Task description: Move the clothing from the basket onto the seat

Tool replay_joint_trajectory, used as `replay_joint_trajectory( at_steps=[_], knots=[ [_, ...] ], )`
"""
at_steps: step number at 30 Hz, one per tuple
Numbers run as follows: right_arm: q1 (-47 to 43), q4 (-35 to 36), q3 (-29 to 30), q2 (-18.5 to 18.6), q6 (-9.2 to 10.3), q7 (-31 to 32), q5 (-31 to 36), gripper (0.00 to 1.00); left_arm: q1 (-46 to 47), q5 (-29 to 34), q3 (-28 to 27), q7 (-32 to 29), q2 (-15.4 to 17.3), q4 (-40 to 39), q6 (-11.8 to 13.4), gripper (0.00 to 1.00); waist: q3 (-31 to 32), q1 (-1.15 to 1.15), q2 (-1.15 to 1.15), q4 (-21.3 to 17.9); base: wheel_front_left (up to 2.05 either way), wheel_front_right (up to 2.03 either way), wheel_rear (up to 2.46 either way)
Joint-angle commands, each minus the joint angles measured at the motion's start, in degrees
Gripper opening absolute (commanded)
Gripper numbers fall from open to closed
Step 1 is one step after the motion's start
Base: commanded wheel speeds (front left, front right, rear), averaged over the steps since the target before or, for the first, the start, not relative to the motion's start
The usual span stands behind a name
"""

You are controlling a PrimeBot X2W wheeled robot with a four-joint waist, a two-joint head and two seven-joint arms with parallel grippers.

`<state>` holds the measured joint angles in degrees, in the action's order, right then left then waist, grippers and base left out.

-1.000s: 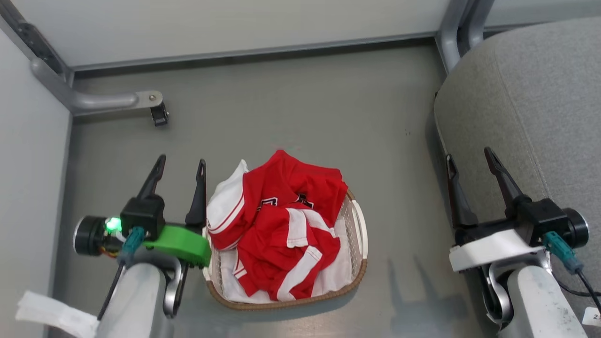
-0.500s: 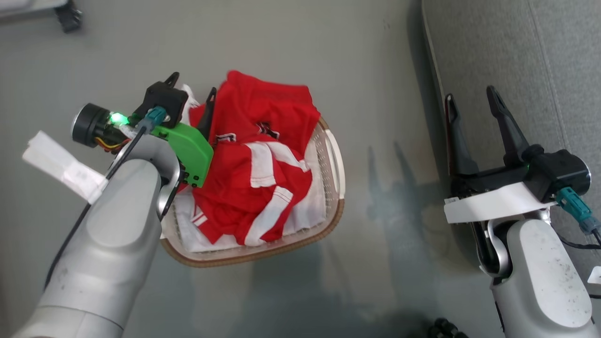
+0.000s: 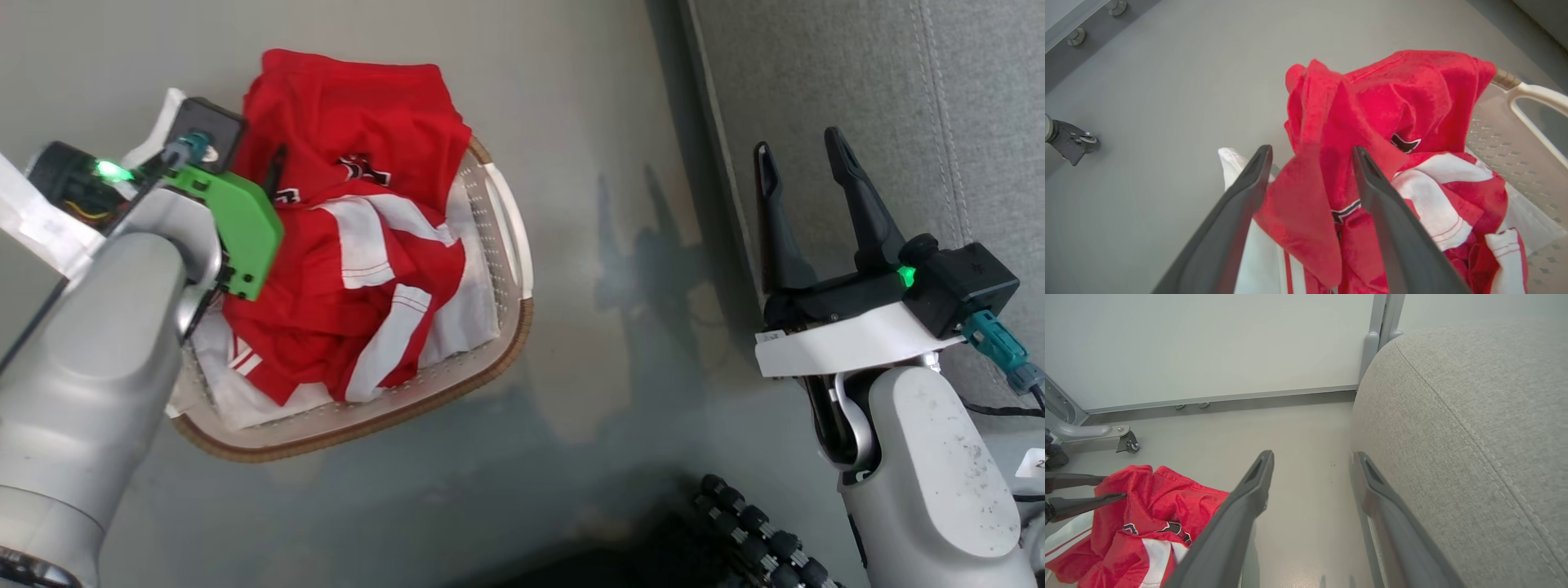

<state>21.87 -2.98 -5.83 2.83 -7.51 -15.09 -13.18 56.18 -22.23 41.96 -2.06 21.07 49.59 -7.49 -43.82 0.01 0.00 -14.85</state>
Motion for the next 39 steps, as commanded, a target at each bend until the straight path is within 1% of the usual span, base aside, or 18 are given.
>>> replay_joint_trajectory(
  at_steps=[1,3,4,5,6,7,10,14,20,24,31,34,39],
  knots=[
    [0.34,0.35,-0.06,0.11,0.04,-0.12,-0.47,1.0,1.3,-0.85,0.48,-0.14,0.9,0.35,0.06,1.0,-2.25,-0.01,0.0,-2.43,0.0,0.0,0.0],
    [0.16,0.39,-0.07,0.1,0.04,-0.12,-0.69,1.0,1.74,-1.29,1.76,0.05,1.18,0.99,0.06,1.0,-2.41,-0.01,0.0,-2.68,0.0,0.0,0.0],
    [0.05,0.34,-0.01,0.1,0.04,-0.12,-0.77,1.0,1.8,-1.66,2.11,0.16,1.04,1.16,0.06,0.87,-2.42,-0.01,0.0,-2.71,0.0,0.0,0.0],
    [-0.07,0.21,0.0,0.11,0.04,-0.12,-0.88,1.0,1.66,-2.35,2.6,0.12,0.76,1.32,0.06,0.53,-2.4,-0.01,0.0,-2.71,0.0,0.0,0.0],
    [-0.15,0.09,-0.02,0.11,0.04,-0.12,-0.97,1.0,1.41,-3.0,3.1,-0.15,0.61,1.48,0.06,0.4,-2.33,-0.01,0.0,-2.69,0.0,0.0,0.0],
    [-0.26,-0.05,-0.02,0.11,0.04,-0.12,-0.98,1.0,1.16,-3.56,3.81,-0.26,0.62,1.55,0.06,0.0,-2.2,-0.01,0.0,-2.62,0.0,0.0,0.0],
    [-0.26,-0.42,-0.01,0.11,0.04,-0.12,-1.18,1.0,0.76,-4.6,5.34,0.71,0.69,1.61,0.06,0.0,-1.62,-0.01,0.0,-2.27,0.0,0.0,0.0],
    [-0.37,-0.93,0.45,0.13,0.04,-0.12,-0.7,1.0,-0.12,-6.1,6.03,3.41,0.05,1.51,0.05,0.0,-0.11,-0.01,0.0,-1.37,0.0,0.0,0.0],
    [-1.59,-2.28,1.27,0.16,0.04,-0.12,0.4,1.0,-1.78,-7.63,8.83,7.55,-0.97,-1.09,0.05,0.0,4.22,-0.01,0.0,0.8,0.0,0.0,0.0],
    [-2.87,-3.49,3.32,0.17,0.05,-0.12,1.08,1.0,-2.88,-8.35,10.35,9.74,-1.18,-3.73,0.05,0.0,8.69,-0.01,0.0,2.6,0.0,0.0,0.0],
    [-6.44,-6.05,6.19,0.17,0.05,-0.12,3.15,1.0,-4.41,-10.24,11.87,11.74,-1.03,-10.03,0.05,0.0,18.3,-0.01,0.0,5.44,0.0,0.0,0.0],
    [-8.21,-7.03,6.96,0.17,0.04,-0.12,3.92,1.0,-5.19,-11.39,12.87,11.37,-0.97,-13.04,0.05,0.0,22.66,-0.01,0.0,6.52,0.0,0.0,0.0],
    [-11.24,-8.69,7.32,0.18,0.04,-0.12,4.68,1.0,-5.71,-13.2,14.25,9.51,0.32,-17.85,0.05,0.0,30.08,-0.01,0.0,7.72,0.0,0.0,0.0]
  ],
)
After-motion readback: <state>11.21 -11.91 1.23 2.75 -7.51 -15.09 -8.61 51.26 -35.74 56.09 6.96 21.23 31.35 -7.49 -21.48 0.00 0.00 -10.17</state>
